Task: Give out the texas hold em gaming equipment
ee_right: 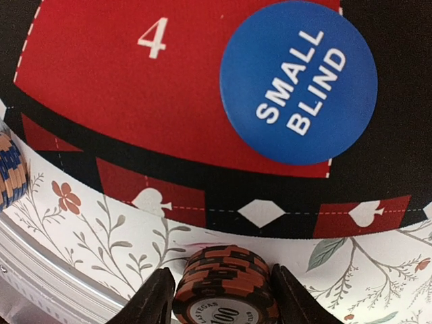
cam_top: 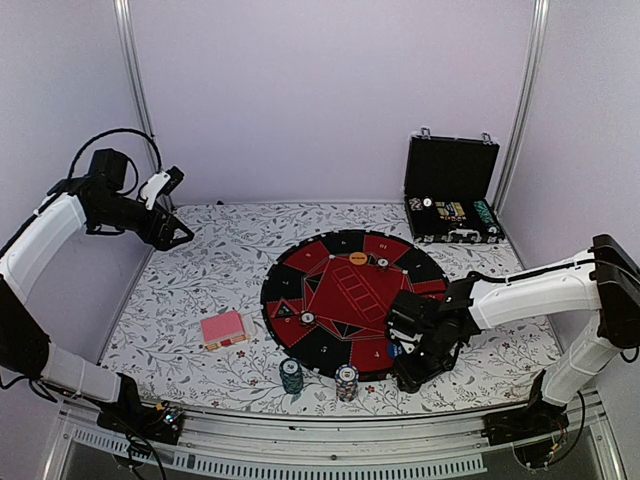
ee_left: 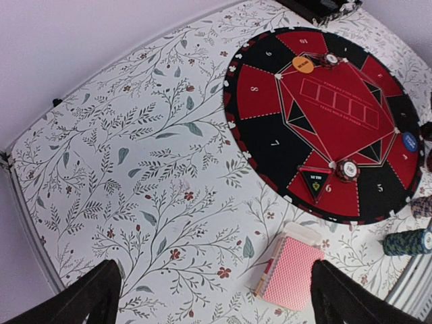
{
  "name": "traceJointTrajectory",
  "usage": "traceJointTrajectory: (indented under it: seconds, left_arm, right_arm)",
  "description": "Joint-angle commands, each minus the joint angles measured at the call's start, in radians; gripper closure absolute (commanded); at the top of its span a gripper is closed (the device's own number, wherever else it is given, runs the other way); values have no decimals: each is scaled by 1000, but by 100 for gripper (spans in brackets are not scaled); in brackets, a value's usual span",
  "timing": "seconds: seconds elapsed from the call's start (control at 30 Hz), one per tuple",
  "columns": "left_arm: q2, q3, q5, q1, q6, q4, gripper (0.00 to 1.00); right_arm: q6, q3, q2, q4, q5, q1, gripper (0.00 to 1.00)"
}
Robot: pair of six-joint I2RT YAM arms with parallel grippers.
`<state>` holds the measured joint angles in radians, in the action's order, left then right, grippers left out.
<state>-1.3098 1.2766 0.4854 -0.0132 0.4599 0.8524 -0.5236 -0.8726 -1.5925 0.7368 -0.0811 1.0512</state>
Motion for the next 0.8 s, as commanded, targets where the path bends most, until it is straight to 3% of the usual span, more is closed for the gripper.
traceJointTrajectory:
  seconds: [0.0,0.4,0.5,0.77]
  left_arm:
    - [-9,21,5,-10,2,12,0]
    - [-12,24,6,-10,1,12,0]
    - [-14,26,8,-10,2,11,0]
    - [-11,29,2,-10,3,11,0]
  right_arm:
    - [-3,-23,-2,1,15,10,49]
    - [-5,-66,35,63,44,11,54]
    - [-7,-71,48,78,56,12,63]
    - [-12,-73,58,83,69,10,75]
